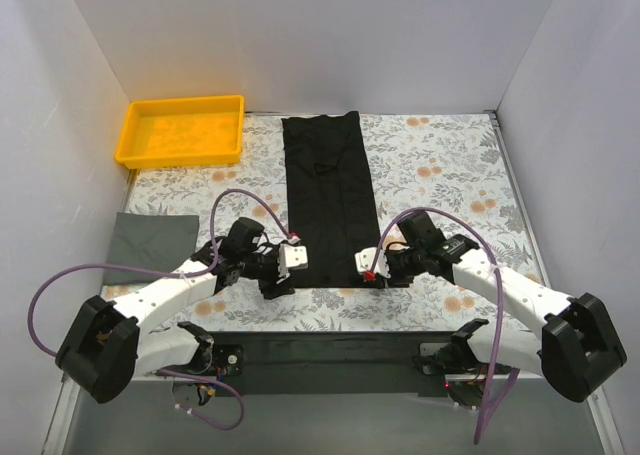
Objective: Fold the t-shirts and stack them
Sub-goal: Fold the tshirt
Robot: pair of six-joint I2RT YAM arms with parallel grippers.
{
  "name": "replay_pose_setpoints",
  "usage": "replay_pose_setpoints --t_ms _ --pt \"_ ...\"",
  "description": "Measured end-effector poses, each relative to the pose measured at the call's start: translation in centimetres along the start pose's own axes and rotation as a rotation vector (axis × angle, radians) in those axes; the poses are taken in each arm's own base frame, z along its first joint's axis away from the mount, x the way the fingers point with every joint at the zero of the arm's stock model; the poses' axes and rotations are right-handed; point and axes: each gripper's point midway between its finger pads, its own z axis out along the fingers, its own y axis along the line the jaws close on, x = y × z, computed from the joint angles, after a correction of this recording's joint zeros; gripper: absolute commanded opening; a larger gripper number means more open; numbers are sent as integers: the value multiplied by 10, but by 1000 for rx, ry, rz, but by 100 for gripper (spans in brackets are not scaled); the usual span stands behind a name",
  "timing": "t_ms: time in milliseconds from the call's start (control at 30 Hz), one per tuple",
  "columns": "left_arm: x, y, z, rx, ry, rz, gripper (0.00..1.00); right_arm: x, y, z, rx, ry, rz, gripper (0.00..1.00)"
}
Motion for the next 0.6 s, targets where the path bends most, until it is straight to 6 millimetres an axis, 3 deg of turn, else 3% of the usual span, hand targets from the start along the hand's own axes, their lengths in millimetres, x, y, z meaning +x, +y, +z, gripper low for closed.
replay_pose_setpoints --t_ms 200,400,600 --pt "12 9 18 -21 34 83 54 24 19 22 -87 50 -6 43" --pt "21 6 29 -17 58 150 52 30 27 36 -121 52 -28 44" --pt "23 4 39 -9 65 187 41 20 11 50 -97 14 -65 39"
